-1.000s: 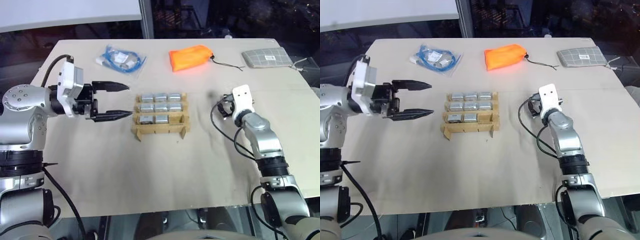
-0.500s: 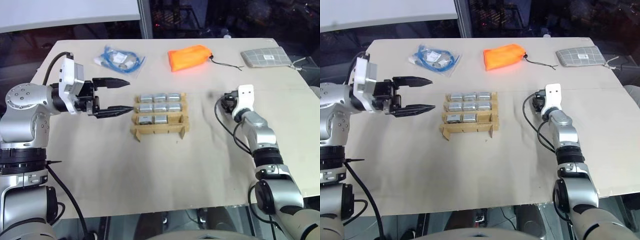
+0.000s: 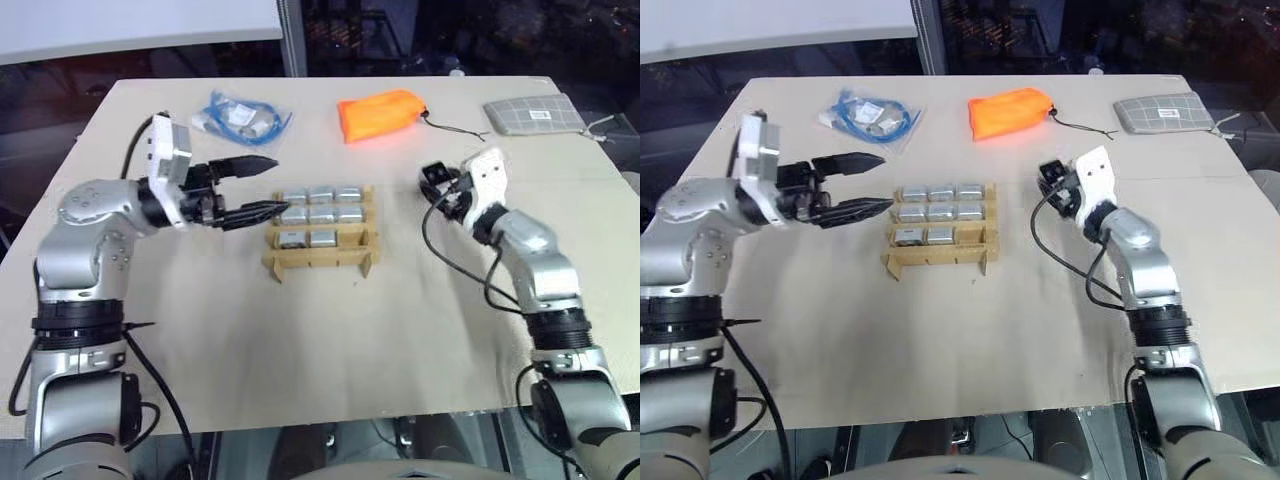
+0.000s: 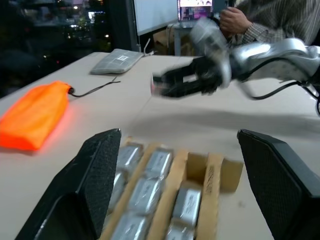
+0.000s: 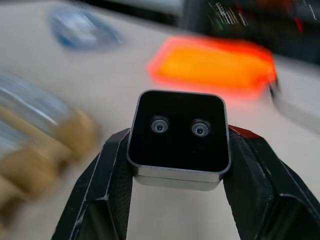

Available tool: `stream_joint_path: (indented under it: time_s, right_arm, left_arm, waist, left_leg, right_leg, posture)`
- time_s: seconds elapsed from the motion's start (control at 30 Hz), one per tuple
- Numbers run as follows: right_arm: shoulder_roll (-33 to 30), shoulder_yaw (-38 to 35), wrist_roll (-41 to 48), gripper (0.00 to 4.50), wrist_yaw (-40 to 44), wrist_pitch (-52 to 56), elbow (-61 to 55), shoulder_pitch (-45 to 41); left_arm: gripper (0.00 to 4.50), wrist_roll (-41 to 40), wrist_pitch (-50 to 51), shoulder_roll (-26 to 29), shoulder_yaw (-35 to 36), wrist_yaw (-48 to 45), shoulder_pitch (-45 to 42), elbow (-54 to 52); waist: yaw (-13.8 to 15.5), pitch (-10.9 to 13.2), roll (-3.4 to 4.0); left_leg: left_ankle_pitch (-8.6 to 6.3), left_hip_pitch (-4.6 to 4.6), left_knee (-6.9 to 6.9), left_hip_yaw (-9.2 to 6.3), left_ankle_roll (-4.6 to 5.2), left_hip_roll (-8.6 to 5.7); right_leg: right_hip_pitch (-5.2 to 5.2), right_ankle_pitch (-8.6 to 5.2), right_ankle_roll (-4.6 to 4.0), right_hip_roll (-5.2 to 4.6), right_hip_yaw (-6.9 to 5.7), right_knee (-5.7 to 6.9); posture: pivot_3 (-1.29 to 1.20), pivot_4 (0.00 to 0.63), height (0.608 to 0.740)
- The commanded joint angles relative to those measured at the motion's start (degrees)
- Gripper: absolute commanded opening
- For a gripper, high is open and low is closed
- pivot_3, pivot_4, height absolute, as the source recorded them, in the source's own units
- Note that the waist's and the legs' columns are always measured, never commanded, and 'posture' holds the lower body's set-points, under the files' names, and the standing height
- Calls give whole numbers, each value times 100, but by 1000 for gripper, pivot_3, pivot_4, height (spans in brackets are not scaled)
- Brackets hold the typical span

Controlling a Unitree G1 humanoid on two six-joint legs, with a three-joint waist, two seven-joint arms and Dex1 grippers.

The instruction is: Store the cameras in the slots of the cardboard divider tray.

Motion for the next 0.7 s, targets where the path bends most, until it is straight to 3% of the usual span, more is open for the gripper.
stream_joint_path:
  time_s: [0.03,0.3,0.7]
  right_arm:
    - [-291,377,173,1982,559,191,-1106,-11]
    - [-479,1385,-805,1982,722,-324,-1401,-422]
    - [-147,1639,-1275,1982,718,-966,-1133,-762]
  left_arm:
    - [3888,-598,955,-330,-15,650,-76,-509]
    - [3888,-1912,2854,-1339,490,2541,-544,-568]
    - [3888,-2563,3751,-1336,516,3087,-534,-687]
  waist:
    - [4,0,0]
    - [6,0,-8]
    - [18,0,-9]
  left_leg:
    - [0,0,1,-2,0,0]
    - [0,0,22,-19,0,-8]
    - [2,0,23,-26,-3,-10]
  right_leg:
    - [1,0,0,0,-1,0]
    - [11,0,1,0,-8,9]
    - [15,0,0,-2,-15,7]
  posture:
    - [0,150,740]
    - [0,150,740]
    - [0,150,740]
